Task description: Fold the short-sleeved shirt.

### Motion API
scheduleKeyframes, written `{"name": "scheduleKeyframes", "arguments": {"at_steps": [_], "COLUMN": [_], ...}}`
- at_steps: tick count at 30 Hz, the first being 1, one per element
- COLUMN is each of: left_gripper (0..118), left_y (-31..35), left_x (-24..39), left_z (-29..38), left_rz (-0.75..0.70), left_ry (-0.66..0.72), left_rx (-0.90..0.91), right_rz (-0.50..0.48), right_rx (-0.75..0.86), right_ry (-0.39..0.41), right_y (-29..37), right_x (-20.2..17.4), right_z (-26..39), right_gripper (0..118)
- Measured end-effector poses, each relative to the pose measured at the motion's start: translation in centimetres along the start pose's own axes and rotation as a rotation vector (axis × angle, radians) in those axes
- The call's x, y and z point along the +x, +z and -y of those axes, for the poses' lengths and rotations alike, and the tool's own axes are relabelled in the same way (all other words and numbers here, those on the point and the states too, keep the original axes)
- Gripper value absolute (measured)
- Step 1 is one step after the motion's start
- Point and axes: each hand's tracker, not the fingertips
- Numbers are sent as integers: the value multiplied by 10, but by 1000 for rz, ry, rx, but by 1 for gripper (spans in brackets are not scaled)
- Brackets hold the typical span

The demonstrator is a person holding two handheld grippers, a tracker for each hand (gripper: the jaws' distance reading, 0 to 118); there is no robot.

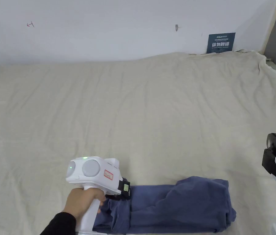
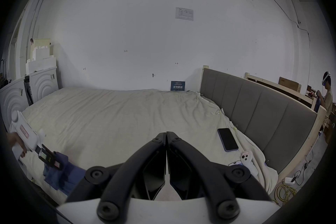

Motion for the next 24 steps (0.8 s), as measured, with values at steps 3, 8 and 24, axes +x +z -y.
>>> {"name": "scheduleKeyframes", "arguments": {"at_steps": [3, 8, 24], "left_gripper": [3, 61, 113], "left_y": [-20, -26, 88], "left_x": [5, 9, -20], "left_z": [2, 5, 25], "left_rz": [-26, -22, 31], "left_ry": [35, 21, 33], "left_rx": [-5, 23, 366], "right_rz": [7, 9, -1], "right_rx": [-4, -11, 9], "right_ry": [-3, -2, 4], "right_y": [1, 2, 5], "right_x": [2, 2, -6], "right_z": [1, 3, -6], "right_gripper": [0, 0, 0]}}
